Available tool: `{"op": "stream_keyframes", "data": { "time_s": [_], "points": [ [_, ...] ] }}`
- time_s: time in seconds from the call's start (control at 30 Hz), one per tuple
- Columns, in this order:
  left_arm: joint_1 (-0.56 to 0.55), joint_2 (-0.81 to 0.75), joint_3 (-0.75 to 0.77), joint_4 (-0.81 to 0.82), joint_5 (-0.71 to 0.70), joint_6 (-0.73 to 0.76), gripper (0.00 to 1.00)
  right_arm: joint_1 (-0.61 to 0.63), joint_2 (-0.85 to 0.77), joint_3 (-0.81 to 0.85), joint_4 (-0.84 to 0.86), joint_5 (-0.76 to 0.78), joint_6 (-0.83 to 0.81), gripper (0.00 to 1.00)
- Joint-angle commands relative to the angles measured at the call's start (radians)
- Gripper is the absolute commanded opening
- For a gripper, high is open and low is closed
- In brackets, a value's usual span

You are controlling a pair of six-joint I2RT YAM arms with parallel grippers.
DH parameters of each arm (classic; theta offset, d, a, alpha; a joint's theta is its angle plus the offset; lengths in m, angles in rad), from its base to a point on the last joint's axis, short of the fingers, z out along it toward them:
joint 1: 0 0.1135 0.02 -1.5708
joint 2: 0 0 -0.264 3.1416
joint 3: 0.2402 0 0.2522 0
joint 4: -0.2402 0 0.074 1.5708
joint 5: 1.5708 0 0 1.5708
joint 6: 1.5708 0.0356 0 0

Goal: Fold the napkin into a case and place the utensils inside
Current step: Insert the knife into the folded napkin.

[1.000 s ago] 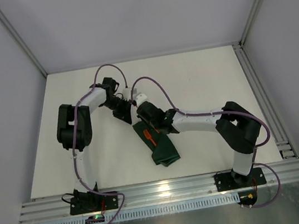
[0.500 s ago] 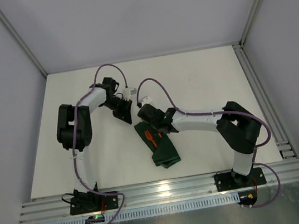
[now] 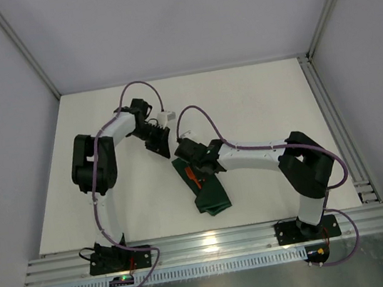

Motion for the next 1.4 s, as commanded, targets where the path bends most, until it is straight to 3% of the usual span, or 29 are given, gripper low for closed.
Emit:
{"op": "stream_keyframes", "data": {
  "time_s": [0.0, 0.3, 0.37, 0.43, 0.63, 1.0, 1.37],
  "points": [
    [0.001, -0.089, -0.009, -0.003, 0.05, 0.025, 0.17, 0.003, -0.024, 0.016, -0.03, -0.029, 0.051, 0.04],
    [0.001, -0.077, -0.002, -0.008, 0.042, 0.025, 0.17, 0.003, 0.016, 0.079, -0.126, -0.019, 0.051, 0.06],
    [0.001, -0.077, -0.002, -0.008, 0.04, 0.025, 0.17, 0.005, 0.03, 0.082, -0.113, -0.022, 0.025, 0.22],
    [0.001, -0.077, -0.002, -0.008, 0.039, 0.027, 0.17, 0.003, 0.037, 0.091, -0.11, 0.001, 0.005, 0.31],
    [0.001, -0.076, -0.001, -0.015, 0.037, 0.03, 0.17, -0.003, 0.069, 0.189, -0.11, 0.099, -0.078, 0.32],
    [0.001, -0.07, -0.001, -0.018, 0.037, 0.037, 0.17, -0.071, 0.18, 0.229, -0.025, 0.0, -0.093, 0.32],
    [0.001, -0.07, 0.001, -0.022, 0.037, 0.042, 0.17, -0.075, 0.175, 0.238, -0.022, -0.036, -0.084, 0.27]
  ]
}}
